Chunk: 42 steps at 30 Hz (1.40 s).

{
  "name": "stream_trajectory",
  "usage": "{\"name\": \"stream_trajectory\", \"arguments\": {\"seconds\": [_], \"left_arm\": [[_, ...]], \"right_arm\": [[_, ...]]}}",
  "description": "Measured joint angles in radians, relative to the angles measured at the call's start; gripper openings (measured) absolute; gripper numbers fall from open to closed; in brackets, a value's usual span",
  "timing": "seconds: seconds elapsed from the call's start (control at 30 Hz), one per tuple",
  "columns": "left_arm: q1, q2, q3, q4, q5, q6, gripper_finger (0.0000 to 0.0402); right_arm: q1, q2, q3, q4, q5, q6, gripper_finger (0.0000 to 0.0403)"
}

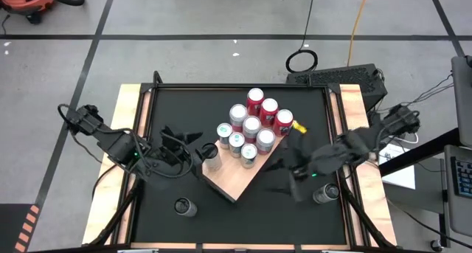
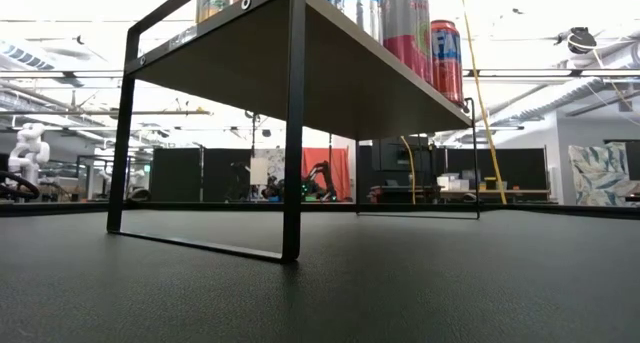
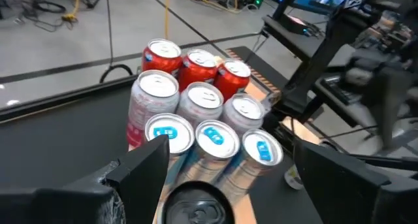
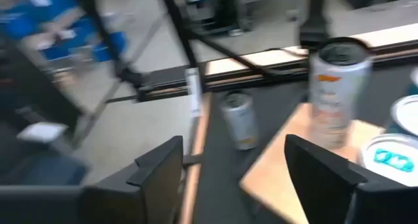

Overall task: Place canned beverage on shelf
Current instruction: Put the top left white-yellow soda can on the shelf

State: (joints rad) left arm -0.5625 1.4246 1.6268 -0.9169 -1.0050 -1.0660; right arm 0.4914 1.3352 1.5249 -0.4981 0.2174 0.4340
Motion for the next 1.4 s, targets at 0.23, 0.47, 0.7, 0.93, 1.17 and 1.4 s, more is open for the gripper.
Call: {"name": "stream_trajectory", "arguments": {"seconds": [0.23, 0.47, 0.7, 0.93, 1.17, 1.4], "left_arm": [[-0.003, -0.001, 0.109, -0.118, 0.043, 0.026, 0.0331], [-0.003, -0.041, 0.146, -0.235, 0.174, 0.025, 0.0331], [-0.010, -0.068, 0.146, -0.318, 0.285, 0.059, 0.0331], [-0.009, -0.060, 0.146, -0.428, 0.357, 0.053, 0.0331], [-0.009, -0.054, 0.145, -0.455, 0.360, 0.053, 0.0331], [-0.008, -0.054, 0.145, -0.455, 0.358, 0.053, 0.0331]], "right_arm": [[-0.009, 0.190, 0.153, -0.004, 0.177, -0.040, 0.0202], [-0.085, 0.400, 0.382, -0.123, 0.199, -0.009, 0.0163], [-0.150, 0.557, 0.573, -0.337, 0.196, 0.100, 0.0127], [-0.203, 0.601, 0.591, -0.376, 0.118, 0.159, 0.0098], [-0.230, 0.599, 0.593, -0.375, 0.121, 0.155, 0.0071], [-0.239, 0.599, 0.593, -0.374, 0.121, 0.126, 0.0053]]}}
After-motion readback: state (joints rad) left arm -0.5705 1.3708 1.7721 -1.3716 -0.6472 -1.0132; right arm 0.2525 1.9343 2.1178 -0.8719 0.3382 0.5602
